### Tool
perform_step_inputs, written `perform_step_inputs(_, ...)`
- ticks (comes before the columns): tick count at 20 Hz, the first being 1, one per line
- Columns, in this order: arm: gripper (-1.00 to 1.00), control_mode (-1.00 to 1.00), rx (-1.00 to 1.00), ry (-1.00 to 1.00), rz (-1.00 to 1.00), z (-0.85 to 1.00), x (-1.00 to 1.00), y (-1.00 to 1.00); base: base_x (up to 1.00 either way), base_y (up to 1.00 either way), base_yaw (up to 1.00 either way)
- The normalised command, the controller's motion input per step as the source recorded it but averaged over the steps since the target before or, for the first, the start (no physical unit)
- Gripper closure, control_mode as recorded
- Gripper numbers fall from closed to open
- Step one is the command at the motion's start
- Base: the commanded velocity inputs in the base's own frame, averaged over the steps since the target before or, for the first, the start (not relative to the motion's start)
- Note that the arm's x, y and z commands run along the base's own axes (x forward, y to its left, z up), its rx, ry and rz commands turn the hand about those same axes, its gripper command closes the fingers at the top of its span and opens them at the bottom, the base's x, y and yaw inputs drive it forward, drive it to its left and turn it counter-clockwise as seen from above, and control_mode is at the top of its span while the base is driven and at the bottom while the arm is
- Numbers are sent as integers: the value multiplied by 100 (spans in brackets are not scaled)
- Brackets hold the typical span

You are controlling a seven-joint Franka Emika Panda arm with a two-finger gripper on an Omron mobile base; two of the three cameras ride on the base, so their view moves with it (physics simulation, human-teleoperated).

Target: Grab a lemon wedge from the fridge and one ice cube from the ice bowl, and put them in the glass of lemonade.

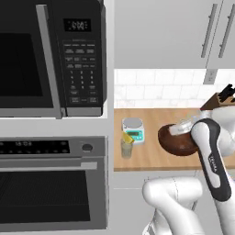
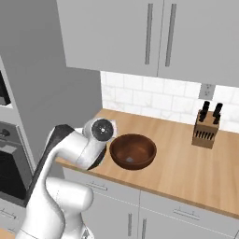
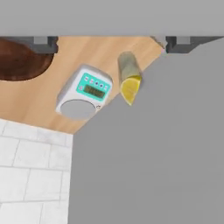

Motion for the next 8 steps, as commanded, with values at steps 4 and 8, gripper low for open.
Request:
perform_step_inputs(4, -100, -100, 32, -57, 0, 94, -100, -100, 0, 0, 0)
perform_step_inputs(8, -100, -100, 28, -60, 0, 100, -100, -100, 0, 0, 0)
